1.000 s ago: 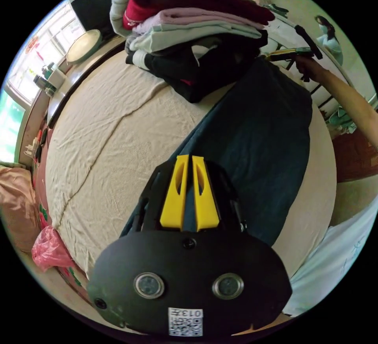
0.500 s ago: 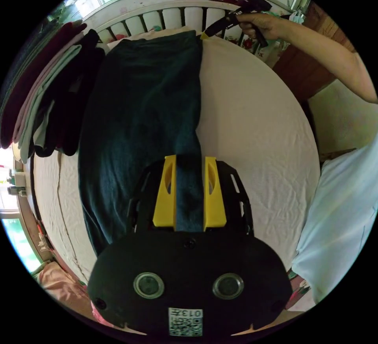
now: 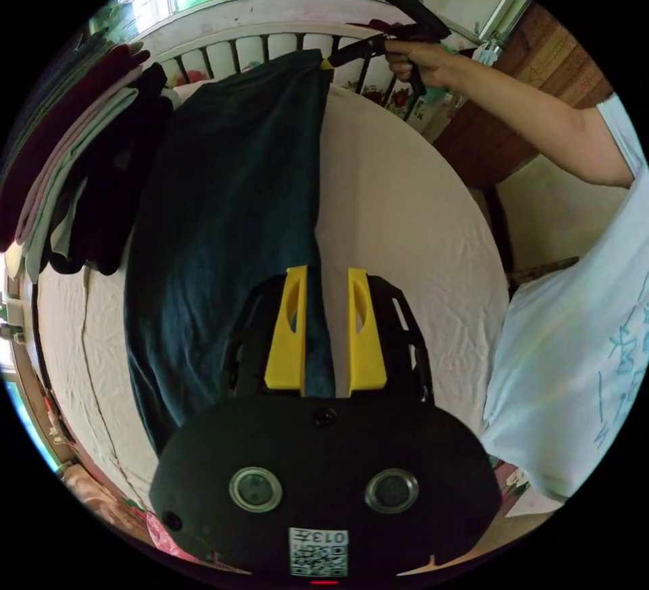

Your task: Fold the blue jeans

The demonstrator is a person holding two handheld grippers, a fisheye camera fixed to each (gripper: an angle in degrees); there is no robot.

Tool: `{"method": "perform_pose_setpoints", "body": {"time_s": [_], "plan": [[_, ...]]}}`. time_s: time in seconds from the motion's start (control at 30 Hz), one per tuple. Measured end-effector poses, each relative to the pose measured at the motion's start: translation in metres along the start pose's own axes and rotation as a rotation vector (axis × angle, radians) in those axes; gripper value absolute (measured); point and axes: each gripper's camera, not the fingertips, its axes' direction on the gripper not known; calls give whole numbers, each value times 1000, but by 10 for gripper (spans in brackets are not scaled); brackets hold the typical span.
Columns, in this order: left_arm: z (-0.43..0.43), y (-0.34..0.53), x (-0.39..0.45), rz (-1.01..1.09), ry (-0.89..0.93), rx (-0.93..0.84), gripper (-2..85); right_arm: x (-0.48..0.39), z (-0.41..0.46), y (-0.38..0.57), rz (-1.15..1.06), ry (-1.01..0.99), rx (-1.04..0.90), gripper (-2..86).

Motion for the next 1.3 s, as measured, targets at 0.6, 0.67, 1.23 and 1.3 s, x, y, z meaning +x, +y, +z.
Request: {"method": "perform_pose_setpoints", "body": {"time_s": [0.6,0.67,1.23,1.3], "plan": [[42,-38,2,47,-176,-198,35,27,28,6,47,88,-163,34],[36,-41,-2,47,-155,-186,22,27,26,3,41,78,-168,24],[15,-39,-22,16,94,-27,20,48,-17,39,66,199,-9,48],[5,-37,-27,-6,124,22,23,44,-22,40,59,133,5,56]]}}
